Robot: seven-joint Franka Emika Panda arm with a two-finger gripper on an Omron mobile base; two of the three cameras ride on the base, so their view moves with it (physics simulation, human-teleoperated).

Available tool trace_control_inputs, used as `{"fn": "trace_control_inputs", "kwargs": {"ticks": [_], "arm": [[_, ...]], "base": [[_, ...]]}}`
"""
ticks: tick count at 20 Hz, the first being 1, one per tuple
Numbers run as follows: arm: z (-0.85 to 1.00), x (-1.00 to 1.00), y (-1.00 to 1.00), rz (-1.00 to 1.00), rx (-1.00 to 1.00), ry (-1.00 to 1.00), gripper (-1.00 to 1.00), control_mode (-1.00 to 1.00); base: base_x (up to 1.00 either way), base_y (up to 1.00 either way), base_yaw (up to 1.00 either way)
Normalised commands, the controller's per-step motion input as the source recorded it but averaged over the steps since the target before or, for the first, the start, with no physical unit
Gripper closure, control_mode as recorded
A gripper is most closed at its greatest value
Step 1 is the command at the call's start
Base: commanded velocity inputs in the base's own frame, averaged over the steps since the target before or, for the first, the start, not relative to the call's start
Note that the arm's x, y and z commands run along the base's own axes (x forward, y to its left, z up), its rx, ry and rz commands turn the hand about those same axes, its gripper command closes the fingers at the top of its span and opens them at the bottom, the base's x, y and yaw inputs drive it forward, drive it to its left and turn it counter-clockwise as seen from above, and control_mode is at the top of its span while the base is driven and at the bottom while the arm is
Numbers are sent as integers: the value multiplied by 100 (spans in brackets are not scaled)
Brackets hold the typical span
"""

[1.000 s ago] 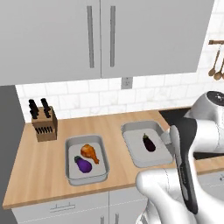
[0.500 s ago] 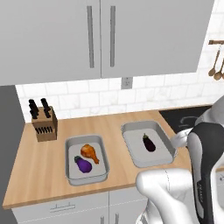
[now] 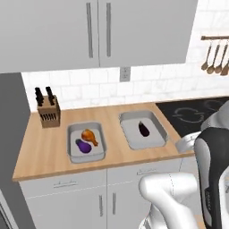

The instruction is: Place one eggplant and one chicken drumstick in each tupperware on the nearby counter, to pack two identical lunches.

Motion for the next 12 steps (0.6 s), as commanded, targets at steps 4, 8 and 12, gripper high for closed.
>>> {"fn": "trace_control_inputs", "kwargs": {"ticks": [4, 8, 12], "arm": [[0, 0, 0, 0, 0, 0, -100, 100], [0, 0, 0, 0, 0, 0, -100, 100], [0, 0, 0, 0, 0, 0, -100, 100]], "base": [[-83, 25, 43], [-2, 57, 88], [-2, 54, 95]]}}
